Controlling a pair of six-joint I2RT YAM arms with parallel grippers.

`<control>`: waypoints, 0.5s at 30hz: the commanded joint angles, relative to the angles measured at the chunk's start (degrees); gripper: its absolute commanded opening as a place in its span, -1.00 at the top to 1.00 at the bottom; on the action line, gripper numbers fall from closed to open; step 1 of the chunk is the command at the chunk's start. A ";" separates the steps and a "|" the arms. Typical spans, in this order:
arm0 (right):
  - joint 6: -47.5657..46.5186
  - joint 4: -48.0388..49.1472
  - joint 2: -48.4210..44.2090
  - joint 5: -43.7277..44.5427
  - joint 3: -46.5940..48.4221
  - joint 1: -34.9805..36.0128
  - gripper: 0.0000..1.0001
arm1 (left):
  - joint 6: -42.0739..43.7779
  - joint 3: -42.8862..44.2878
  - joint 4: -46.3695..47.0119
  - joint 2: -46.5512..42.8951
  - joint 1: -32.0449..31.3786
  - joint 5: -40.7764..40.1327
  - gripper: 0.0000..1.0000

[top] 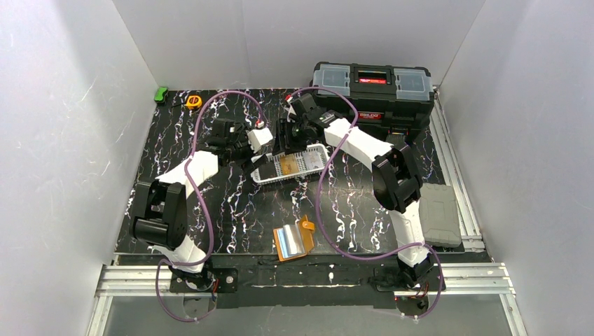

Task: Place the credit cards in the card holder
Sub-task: Pick up the credit card from the storage box.

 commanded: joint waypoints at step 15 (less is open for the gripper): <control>1.25 9.10 -5.12 -1.10 -14.89 -5.36 -0.26 | 5.36 3.97 9.46 7.20 -6.29 4.13 -0.75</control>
